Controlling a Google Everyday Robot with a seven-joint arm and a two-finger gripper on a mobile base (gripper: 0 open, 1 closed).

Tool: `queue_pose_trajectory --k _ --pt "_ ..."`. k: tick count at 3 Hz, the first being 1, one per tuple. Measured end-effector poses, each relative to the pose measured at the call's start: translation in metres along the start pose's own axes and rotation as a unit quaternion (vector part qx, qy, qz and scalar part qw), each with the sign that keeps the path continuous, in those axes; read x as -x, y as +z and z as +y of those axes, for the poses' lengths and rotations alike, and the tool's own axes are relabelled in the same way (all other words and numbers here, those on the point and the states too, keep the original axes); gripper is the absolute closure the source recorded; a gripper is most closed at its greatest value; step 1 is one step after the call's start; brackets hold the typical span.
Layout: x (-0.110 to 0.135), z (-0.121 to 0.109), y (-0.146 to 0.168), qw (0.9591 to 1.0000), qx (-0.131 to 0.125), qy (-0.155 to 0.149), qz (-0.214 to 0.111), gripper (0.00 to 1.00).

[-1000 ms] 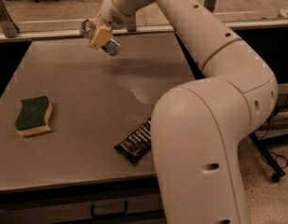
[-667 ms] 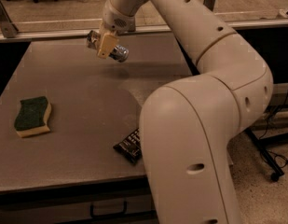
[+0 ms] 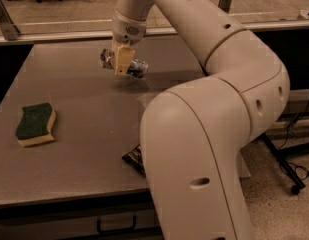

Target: Knock redbull can over

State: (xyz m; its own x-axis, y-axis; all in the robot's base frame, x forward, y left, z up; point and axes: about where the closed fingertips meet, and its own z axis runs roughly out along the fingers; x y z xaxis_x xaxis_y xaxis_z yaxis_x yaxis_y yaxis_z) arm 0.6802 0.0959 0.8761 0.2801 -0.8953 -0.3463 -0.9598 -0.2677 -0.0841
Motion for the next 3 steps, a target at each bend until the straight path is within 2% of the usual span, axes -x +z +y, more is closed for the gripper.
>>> queue_pose_trajectory --k 1,2,3 --pt "-0.002 0.012 0.006 0.9997 0.023 0.0 0.006 0.39" --pt "0.0 0.019 0.011 0.9995 0.031 0.002 0.005 0.17" --pt "0.005 0.027 0.017 0.9993 0.037 0.004 -0.002 0.0"
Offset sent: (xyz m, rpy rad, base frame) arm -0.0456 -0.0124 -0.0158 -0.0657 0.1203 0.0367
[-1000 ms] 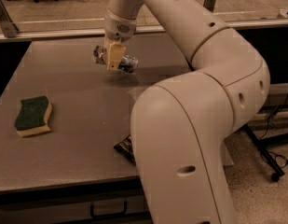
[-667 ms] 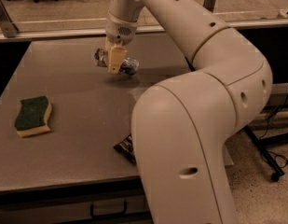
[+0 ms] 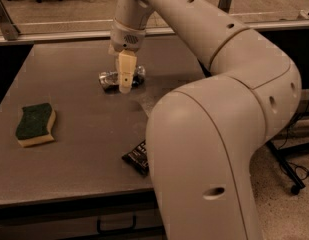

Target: Knock redbull can over

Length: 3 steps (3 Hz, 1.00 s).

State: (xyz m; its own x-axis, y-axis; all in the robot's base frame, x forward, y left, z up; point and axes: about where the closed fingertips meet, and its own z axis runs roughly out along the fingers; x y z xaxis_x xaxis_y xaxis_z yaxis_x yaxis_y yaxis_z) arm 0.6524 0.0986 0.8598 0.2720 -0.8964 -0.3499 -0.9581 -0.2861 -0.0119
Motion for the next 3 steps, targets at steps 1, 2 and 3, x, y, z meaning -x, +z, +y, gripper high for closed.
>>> queue_pose_trajectory --k 1,2,3 --pt "0.0 0.002 0.0 1.0 -0.002 0.002 0.0 0.0" --pt "-0.009 -0.001 -0.006 0.9994 -0.01 0.016 -0.029 0.0" --pt "-0.044 -0.009 -0.038 0.9921 -0.058 0.081 -0.076 0.0"
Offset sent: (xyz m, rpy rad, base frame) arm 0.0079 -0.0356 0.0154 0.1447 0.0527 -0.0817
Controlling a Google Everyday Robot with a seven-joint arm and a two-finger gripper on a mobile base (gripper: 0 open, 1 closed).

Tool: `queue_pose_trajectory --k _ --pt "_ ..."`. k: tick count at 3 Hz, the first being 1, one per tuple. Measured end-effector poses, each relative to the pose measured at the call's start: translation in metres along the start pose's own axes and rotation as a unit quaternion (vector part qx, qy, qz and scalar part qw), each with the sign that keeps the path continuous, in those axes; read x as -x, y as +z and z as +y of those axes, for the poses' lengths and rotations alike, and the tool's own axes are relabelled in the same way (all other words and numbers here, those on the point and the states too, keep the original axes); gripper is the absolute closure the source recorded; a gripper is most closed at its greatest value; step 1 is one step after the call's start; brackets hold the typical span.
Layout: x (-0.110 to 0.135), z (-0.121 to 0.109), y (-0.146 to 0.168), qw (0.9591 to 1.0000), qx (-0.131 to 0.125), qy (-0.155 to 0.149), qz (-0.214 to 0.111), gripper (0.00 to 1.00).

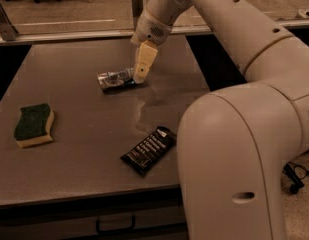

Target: Knock redbull can over

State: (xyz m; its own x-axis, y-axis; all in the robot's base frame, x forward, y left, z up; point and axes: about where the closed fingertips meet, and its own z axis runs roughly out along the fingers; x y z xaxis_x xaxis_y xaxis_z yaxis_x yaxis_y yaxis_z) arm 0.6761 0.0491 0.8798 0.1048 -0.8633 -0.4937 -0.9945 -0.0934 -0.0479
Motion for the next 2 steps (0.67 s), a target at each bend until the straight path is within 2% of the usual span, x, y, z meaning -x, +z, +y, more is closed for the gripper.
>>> queue_pose_trajectory --k 1,2 --pt "-0.0351 -0.0135 -0.0429 0.996 -0.059 0.064 -0.019 0.0" --pt "-0.0408 -0.0146 -0.0464 0.995 -0.065 0.073 -0.021 0.0"
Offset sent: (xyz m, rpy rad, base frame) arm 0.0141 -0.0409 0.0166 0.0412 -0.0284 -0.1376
